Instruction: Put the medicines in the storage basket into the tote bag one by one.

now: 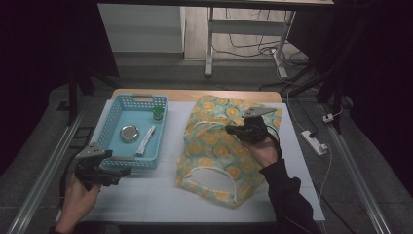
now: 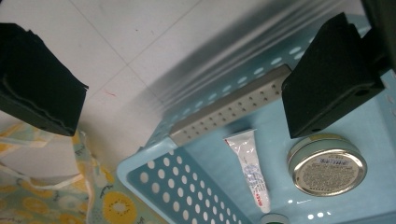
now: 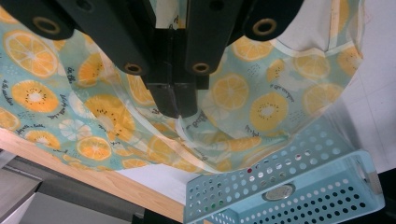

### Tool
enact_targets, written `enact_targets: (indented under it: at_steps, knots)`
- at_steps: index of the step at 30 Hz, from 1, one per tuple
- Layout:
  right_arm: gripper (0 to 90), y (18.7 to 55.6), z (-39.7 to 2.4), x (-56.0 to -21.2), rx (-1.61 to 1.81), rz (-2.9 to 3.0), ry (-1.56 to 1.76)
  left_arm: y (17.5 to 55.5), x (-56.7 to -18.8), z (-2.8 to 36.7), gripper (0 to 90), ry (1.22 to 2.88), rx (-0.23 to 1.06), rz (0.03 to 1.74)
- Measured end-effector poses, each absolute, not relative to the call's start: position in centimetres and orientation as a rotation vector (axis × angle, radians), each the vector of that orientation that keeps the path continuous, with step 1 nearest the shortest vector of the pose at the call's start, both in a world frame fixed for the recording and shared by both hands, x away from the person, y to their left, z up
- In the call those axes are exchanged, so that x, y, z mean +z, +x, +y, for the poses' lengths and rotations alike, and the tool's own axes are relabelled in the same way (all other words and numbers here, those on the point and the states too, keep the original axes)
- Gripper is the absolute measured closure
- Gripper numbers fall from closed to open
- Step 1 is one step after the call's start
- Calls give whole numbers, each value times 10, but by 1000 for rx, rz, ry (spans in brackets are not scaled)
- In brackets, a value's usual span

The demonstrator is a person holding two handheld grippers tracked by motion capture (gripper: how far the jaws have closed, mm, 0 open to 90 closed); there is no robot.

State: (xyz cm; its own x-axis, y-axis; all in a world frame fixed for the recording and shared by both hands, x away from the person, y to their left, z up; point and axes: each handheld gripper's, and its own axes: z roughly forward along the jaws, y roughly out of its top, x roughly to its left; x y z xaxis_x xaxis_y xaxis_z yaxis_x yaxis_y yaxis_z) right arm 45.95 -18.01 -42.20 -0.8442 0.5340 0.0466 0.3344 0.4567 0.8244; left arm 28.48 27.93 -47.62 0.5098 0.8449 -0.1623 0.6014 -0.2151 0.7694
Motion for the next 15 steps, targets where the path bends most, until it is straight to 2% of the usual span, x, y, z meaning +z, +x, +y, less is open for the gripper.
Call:
enact_targets:
  at_steps: [15]
  knots:
    - [900,459,-181,-421,1337,2485,752,329,-470,281,0,1894,369,1240]
